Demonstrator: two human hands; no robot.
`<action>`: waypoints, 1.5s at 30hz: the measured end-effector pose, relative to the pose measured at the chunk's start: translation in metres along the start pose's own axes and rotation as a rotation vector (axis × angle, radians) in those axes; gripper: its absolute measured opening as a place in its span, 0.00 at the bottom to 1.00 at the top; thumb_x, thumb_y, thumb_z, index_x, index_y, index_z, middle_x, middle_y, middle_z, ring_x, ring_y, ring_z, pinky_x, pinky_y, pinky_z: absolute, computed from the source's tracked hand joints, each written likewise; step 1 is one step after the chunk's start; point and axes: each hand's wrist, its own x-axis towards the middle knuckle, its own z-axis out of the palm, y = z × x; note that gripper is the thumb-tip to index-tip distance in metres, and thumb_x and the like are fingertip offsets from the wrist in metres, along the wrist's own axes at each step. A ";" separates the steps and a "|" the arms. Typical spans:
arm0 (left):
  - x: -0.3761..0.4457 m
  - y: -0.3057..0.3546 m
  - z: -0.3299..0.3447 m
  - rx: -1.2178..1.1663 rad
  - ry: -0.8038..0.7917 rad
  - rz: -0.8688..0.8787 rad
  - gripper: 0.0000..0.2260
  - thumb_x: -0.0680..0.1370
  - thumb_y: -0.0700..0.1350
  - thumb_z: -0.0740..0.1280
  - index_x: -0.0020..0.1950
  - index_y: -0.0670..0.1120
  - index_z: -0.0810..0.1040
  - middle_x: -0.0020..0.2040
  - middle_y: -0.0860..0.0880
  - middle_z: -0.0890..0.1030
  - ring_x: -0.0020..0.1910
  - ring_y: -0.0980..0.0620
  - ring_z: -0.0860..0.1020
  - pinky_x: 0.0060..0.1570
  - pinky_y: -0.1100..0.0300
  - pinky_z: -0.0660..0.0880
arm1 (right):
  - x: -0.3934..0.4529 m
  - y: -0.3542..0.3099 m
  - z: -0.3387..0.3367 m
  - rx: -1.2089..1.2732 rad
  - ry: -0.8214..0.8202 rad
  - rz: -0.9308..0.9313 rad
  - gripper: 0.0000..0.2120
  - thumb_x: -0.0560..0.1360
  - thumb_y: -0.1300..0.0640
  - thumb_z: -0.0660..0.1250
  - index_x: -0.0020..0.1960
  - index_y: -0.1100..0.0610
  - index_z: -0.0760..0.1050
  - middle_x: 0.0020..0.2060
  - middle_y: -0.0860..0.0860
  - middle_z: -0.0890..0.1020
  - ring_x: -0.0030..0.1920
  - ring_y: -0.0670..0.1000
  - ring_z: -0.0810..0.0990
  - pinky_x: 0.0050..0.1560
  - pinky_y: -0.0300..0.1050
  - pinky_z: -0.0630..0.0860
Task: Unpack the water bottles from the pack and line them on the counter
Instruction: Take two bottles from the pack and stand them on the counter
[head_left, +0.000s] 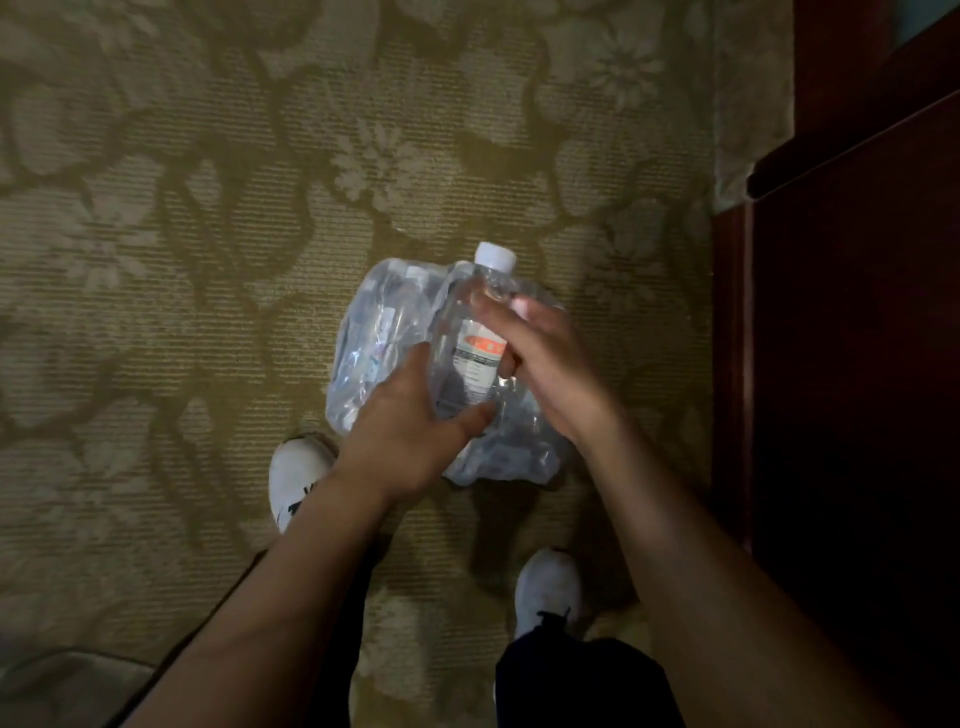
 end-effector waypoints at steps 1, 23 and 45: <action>0.001 0.002 0.000 -0.050 0.014 -0.016 0.25 0.74 0.57 0.73 0.66 0.51 0.69 0.54 0.55 0.79 0.54 0.54 0.77 0.49 0.59 0.70 | 0.004 0.002 0.004 0.072 -0.018 0.044 0.25 0.69 0.36 0.71 0.50 0.58 0.82 0.32 0.49 0.77 0.30 0.44 0.72 0.33 0.40 0.69; 0.026 -0.009 -0.004 -0.033 0.170 -0.171 0.29 0.78 0.68 0.55 0.61 0.45 0.77 0.57 0.43 0.82 0.59 0.40 0.78 0.55 0.54 0.70 | 0.064 0.088 0.027 -0.518 0.450 0.596 0.36 0.73 0.43 0.74 0.70 0.63 0.66 0.67 0.61 0.75 0.65 0.62 0.76 0.56 0.50 0.74; -0.137 0.126 -0.011 -0.506 0.078 -0.175 0.23 0.81 0.65 0.57 0.48 0.46 0.79 0.45 0.44 0.84 0.45 0.44 0.83 0.47 0.49 0.78 | -0.183 -0.077 -0.040 0.608 0.170 0.613 0.19 0.73 0.39 0.70 0.55 0.52 0.78 0.33 0.49 0.84 0.25 0.46 0.81 0.27 0.36 0.69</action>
